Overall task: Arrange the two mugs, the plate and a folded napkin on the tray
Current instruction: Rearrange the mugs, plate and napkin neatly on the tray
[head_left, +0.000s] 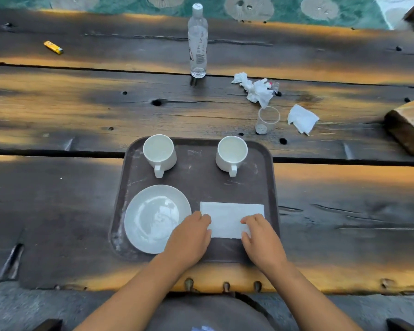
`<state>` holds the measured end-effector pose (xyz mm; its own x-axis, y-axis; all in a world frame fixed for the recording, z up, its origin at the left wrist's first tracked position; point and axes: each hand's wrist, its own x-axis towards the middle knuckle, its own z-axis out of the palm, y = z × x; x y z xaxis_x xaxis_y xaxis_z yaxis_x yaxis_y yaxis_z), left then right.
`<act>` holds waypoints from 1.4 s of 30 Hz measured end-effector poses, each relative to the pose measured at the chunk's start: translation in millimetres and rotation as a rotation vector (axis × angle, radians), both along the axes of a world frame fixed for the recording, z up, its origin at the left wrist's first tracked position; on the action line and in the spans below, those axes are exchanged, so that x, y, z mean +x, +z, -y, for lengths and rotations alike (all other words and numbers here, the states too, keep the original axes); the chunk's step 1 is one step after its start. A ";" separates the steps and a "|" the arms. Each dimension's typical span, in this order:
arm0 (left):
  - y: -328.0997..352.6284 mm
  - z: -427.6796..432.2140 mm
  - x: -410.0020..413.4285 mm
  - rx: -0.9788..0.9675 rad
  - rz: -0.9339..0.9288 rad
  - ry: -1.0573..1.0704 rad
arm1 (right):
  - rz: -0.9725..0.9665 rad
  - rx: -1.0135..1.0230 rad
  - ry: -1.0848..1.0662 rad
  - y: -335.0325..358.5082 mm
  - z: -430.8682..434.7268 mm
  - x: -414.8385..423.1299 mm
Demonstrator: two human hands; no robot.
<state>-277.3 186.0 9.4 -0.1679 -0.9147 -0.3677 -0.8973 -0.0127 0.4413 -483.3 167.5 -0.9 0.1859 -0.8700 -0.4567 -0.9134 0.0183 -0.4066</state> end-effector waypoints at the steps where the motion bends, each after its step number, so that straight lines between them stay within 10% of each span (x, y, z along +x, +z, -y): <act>1: -3.7 -1.2 -8.0 -0.025 0.006 -0.035 | -0.018 -0.011 0.042 -1.7 -2.6 -4.8; 42: -52.9 -30.4 -35.4 0.004 0.210 -0.191 | -0.071 -0.061 0.234 -40.2 -21.7 -25.4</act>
<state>-312.7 216.3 -43.4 -0.2565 -0.8725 -0.4159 -0.9555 0.1640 0.2453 -508.7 189.2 -41.1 0.3551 -0.8334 -0.4235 -0.9161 -0.2198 -0.3355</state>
